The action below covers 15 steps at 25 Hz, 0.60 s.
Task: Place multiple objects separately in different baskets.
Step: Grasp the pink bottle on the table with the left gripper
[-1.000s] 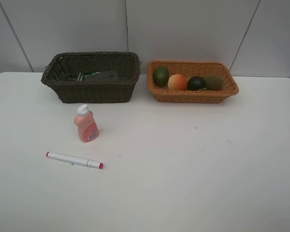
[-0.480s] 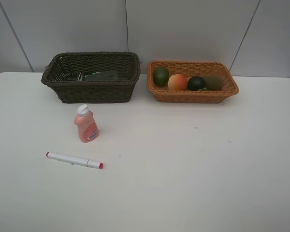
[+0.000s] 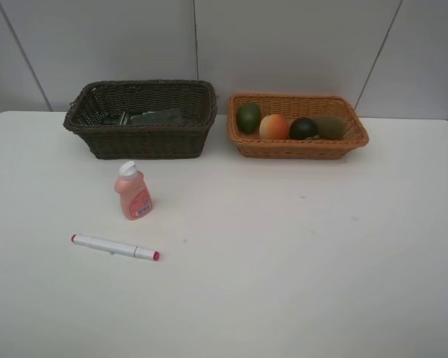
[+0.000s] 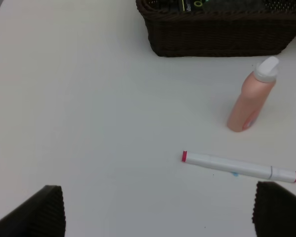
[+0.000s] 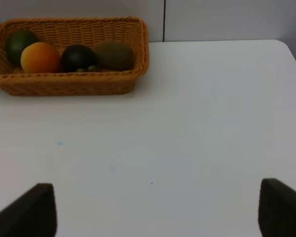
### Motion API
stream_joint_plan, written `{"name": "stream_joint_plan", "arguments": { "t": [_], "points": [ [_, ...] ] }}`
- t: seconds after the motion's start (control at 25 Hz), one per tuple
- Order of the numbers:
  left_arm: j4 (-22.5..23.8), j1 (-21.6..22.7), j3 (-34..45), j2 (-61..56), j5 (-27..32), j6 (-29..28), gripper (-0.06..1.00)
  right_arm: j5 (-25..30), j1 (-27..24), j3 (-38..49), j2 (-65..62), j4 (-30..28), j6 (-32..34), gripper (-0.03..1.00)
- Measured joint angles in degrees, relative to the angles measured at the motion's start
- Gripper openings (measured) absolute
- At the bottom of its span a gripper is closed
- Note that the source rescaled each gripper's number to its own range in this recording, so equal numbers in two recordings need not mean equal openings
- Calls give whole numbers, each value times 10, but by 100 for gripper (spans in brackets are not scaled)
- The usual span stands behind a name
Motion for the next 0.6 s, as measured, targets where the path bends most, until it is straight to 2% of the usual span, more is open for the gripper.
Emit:
{"name": "stream_joint_plan", "arguments": {
  "t": [0.6],
  "points": [
    [0,0,0,0,0,0,100,0,0,0,0,1,0,98]
  ]
}}
